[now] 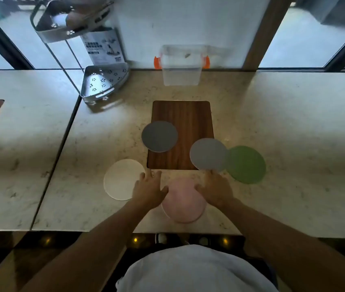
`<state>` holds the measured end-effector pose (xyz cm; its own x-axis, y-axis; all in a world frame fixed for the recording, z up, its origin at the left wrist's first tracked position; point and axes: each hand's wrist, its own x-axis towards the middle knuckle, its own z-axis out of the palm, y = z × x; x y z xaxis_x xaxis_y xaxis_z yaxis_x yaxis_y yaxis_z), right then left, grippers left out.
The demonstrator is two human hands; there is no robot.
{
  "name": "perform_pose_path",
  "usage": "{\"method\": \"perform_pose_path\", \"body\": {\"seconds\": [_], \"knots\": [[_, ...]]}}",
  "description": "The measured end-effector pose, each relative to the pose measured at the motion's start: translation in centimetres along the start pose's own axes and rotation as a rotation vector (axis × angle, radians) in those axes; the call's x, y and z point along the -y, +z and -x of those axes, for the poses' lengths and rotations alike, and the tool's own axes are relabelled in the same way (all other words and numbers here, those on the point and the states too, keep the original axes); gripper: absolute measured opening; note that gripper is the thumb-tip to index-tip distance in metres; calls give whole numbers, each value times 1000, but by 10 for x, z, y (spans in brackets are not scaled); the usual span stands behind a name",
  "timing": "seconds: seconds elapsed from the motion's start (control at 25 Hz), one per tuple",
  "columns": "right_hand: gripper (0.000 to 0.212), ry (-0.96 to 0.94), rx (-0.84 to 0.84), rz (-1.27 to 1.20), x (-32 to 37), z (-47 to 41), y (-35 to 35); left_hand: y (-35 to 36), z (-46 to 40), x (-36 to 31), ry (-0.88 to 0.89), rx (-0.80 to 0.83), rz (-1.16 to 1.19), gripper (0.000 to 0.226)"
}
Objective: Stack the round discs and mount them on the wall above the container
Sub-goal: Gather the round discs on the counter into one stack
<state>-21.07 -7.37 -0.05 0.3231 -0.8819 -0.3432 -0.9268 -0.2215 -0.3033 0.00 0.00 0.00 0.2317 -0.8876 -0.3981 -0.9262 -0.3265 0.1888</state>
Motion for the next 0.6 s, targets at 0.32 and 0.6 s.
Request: {"method": "perform_pose_path", "body": {"seconds": [0.32,0.6], "knots": [[43,165,167,-90,-8,14,25,27,10,-13,-67,208,190,39],[39,225,112,-211,-12,17,41,43,10,-23,-272,74,385,22]]}}
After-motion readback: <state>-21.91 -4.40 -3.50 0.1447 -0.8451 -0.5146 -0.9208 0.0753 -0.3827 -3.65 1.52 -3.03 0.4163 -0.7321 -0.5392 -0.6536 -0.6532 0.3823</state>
